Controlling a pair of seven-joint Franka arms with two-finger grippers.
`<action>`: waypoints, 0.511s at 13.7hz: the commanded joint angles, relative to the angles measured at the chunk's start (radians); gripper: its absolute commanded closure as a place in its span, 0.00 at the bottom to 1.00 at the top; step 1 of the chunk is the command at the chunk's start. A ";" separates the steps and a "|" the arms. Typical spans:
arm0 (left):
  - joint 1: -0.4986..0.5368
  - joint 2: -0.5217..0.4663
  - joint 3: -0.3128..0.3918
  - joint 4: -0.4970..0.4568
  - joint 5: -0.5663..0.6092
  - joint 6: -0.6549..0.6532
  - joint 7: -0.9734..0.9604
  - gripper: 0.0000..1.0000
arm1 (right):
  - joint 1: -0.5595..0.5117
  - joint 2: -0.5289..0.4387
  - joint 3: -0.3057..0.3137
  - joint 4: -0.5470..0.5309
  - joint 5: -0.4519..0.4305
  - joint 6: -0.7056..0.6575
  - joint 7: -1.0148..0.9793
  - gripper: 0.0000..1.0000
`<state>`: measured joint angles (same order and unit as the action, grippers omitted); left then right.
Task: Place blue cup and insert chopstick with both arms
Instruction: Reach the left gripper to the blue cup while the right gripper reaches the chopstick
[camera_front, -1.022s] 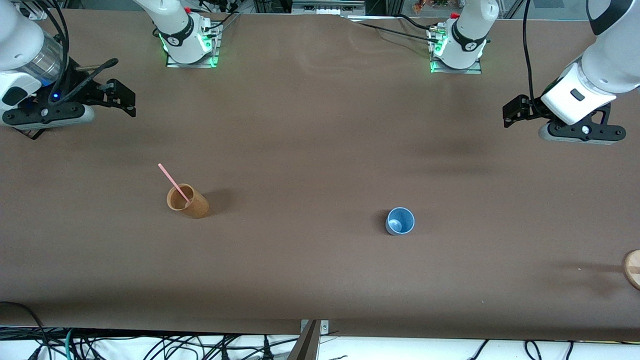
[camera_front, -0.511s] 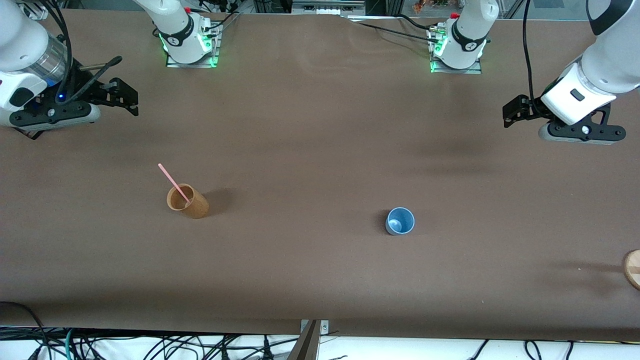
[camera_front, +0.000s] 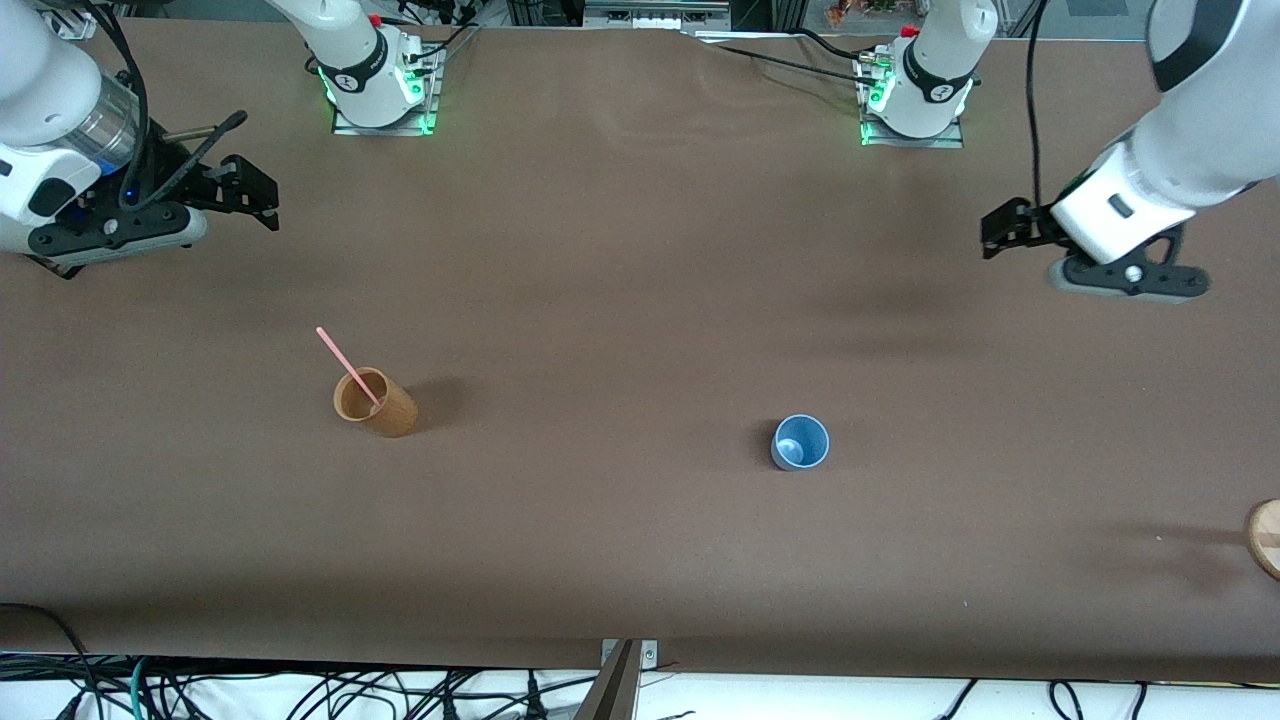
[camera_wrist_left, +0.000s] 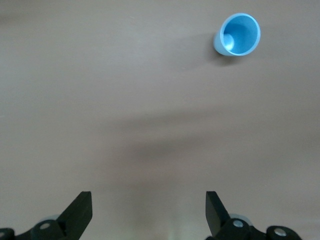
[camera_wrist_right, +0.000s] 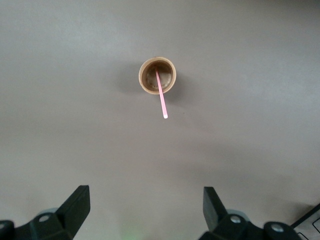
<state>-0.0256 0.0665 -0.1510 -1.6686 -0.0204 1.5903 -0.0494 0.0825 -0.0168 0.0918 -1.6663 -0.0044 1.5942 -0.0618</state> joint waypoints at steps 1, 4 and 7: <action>-0.005 0.218 -0.062 0.180 -0.010 0.031 0.022 0.00 | -0.006 0.039 -0.001 -0.024 0.012 0.055 -0.076 0.00; -0.046 0.392 -0.085 0.260 0.014 0.182 0.026 0.00 | -0.003 0.161 0.000 -0.036 0.011 0.159 -0.121 0.00; -0.073 0.530 -0.084 0.267 0.013 0.364 0.026 0.00 | -0.003 0.219 0.011 -0.130 0.003 0.338 -0.198 0.00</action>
<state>-0.0892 0.5029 -0.2360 -1.4720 -0.0193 1.9055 -0.0493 0.0823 0.1829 0.0949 -1.7470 -0.0046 1.8471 -0.1923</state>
